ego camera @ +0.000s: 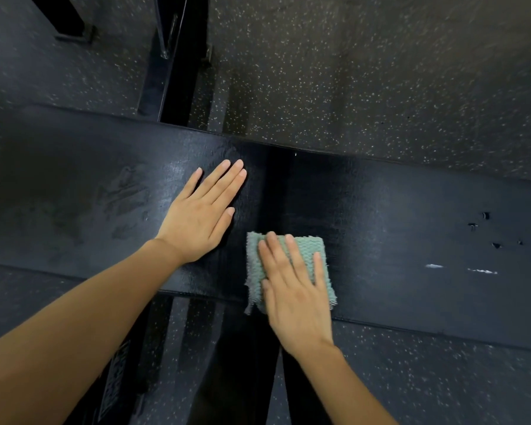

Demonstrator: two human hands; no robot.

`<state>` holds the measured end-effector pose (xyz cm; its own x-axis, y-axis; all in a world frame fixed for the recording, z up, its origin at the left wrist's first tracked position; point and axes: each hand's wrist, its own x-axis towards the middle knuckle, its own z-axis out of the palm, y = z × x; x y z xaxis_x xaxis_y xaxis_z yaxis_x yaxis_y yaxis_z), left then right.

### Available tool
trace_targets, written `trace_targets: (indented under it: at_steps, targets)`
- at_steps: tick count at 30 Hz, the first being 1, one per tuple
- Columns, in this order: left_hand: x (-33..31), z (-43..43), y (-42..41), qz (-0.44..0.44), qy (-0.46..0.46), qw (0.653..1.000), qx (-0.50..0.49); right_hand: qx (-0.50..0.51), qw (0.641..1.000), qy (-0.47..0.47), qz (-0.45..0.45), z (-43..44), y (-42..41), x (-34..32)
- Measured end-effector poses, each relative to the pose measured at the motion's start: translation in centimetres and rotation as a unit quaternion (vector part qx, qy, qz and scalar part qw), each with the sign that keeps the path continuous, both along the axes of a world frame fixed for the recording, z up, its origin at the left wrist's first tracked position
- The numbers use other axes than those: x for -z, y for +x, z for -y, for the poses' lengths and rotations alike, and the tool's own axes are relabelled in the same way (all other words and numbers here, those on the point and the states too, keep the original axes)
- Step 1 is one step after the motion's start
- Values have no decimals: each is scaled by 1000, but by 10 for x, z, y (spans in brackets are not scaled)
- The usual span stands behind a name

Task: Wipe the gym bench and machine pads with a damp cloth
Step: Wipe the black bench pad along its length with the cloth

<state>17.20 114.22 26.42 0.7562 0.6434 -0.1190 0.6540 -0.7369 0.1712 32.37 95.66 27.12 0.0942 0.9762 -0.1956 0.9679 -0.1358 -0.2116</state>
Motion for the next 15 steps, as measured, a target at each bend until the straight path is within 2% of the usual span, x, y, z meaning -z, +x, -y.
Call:
trace_targets:
  at_steps: [6, 8, 12, 13, 15]
  targets:
    - [1, 12, 11, 12, -7, 1000, -7, 91, 995, -5, 31, 25, 78, 0]
    - [1, 13, 14, 14, -12, 1000, -7, 159, 987, -11, 23, 24, 83, 2]
    - [0, 16, 21, 16, -15, 1000, 12, 324, 946, 2, 20, -9, 44, 4]
    - [0, 17, 25, 19, -16, 1000, 16, 334, 942, 8, 14, -20, 32, 3]
    - [1, 20, 33, 31, -24, 999, 19, 285, 958, 21, 4, -36, 18, 1]
